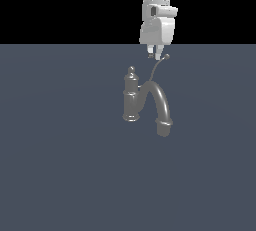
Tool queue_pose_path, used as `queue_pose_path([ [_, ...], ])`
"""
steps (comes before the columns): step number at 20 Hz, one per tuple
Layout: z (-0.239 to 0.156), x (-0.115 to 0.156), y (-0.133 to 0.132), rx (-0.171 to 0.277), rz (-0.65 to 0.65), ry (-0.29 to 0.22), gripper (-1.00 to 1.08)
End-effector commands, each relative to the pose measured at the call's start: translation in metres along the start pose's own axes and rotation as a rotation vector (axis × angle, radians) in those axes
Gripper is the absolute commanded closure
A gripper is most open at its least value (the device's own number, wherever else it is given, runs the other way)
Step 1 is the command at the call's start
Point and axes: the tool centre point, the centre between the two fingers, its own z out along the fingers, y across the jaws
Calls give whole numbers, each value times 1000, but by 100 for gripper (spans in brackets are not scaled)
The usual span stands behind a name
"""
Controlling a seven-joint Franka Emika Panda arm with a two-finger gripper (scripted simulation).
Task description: Turn on the faucet by rotating a designated handle.
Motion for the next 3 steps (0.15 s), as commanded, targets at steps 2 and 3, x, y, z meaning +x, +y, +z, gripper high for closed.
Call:
queue_pose_path([
  [2,2,21,-8,14,21,17,108],
  [3,2,21,-8,14,21,17,108],
])
